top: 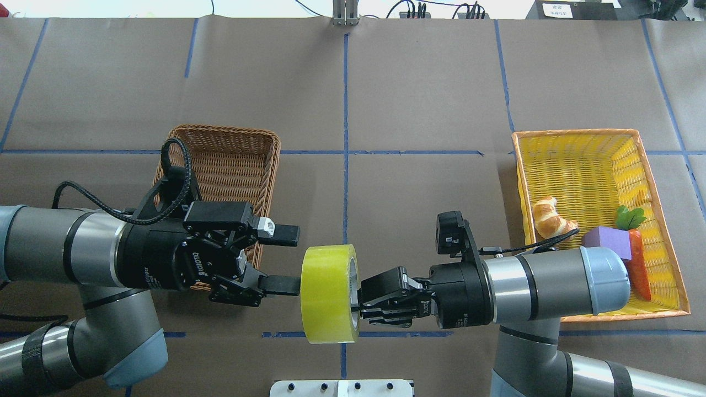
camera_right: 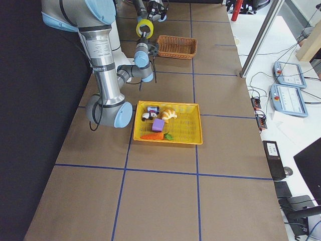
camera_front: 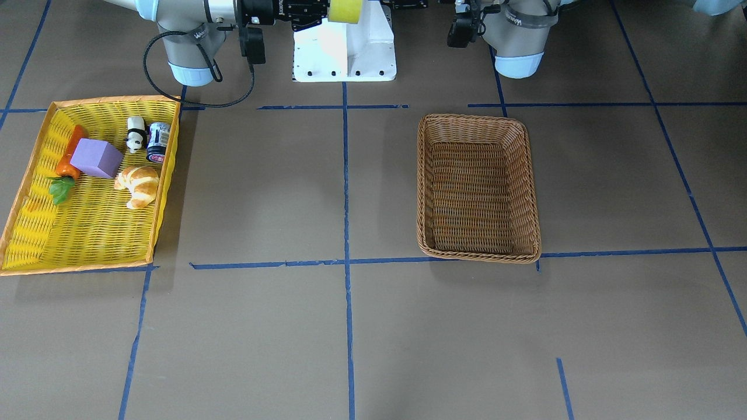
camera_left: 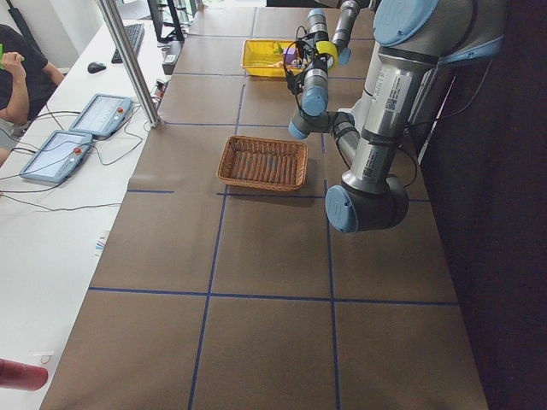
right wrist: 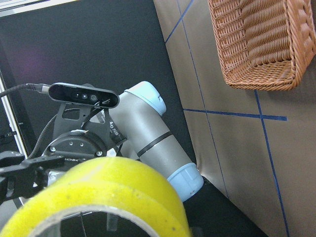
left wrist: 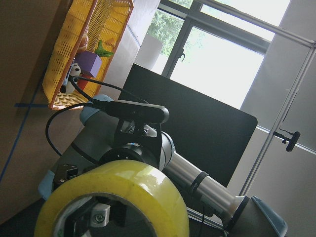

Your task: Move tape to another basket

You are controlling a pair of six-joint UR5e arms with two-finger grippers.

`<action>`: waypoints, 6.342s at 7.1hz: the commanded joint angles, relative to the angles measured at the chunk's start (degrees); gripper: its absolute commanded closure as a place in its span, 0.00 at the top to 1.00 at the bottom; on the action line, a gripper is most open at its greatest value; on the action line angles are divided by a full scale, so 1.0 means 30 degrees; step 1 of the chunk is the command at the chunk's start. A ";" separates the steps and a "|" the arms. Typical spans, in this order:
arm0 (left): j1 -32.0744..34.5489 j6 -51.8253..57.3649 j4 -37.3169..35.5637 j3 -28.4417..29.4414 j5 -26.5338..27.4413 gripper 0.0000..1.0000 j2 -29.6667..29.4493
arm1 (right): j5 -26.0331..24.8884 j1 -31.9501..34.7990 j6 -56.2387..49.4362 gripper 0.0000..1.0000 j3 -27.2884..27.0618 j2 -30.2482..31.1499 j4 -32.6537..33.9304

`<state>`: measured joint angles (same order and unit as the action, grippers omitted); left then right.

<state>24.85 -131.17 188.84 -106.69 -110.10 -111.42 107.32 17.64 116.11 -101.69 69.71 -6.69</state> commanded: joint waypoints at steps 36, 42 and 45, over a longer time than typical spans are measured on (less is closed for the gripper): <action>0.2968 2.7670 -2.9664 -0.0062 0.1074 0.30 0.0637 | 0.8670 1.6643 -2.7819 1.00 -0.0233 0.3887 2.7189; 0.6853 3.0993 -3.4103 -0.3011 -0.2229 1.00 0.0695 | 0.8845 2.0418 -3.7342 1.00 0.0029 0.6315 3.1085; 1.0775 3.3816 -3.4088 -0.3049 -0.5766 1.00 0.3233 | 1.2114 2.3551 -3.7942 1.00 0.1516 0.8784 3.0969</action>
<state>52.12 -32.77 86.56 -115.73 -122.59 -105.19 139.37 84.33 2.65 -99.58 94.14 86.23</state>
